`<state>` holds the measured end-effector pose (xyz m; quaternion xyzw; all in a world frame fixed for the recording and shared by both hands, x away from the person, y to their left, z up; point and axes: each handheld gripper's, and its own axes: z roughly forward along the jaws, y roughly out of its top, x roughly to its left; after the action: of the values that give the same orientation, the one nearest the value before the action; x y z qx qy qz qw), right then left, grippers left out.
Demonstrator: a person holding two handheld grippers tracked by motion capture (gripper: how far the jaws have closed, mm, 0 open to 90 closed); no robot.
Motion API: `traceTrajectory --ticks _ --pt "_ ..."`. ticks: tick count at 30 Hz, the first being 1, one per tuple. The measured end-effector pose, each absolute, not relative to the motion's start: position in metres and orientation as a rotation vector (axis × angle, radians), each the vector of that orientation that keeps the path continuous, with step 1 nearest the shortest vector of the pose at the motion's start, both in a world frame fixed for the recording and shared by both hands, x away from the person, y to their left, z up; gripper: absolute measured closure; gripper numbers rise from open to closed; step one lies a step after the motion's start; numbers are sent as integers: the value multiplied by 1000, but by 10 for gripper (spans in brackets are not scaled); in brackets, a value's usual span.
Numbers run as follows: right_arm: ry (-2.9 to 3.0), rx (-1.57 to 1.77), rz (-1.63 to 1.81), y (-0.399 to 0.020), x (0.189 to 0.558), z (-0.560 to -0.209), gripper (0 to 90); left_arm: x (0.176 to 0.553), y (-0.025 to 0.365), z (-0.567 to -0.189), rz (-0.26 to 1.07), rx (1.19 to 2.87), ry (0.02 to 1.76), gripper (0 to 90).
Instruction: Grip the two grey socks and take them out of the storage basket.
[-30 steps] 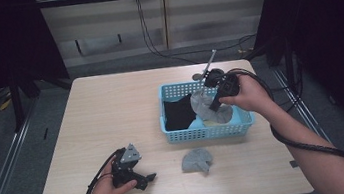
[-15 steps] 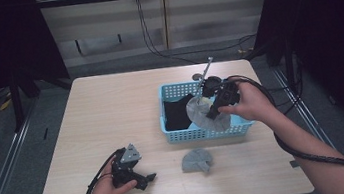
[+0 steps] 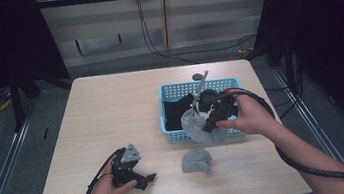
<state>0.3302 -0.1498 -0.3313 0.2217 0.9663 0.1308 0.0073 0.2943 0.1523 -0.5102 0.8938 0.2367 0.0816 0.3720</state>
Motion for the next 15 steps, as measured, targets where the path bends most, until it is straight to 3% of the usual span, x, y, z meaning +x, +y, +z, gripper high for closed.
traceTrajectory --ticks 15 --pt "3071 619 412 -140 313 -354 830 294 152 -510 209 2292 608 0"
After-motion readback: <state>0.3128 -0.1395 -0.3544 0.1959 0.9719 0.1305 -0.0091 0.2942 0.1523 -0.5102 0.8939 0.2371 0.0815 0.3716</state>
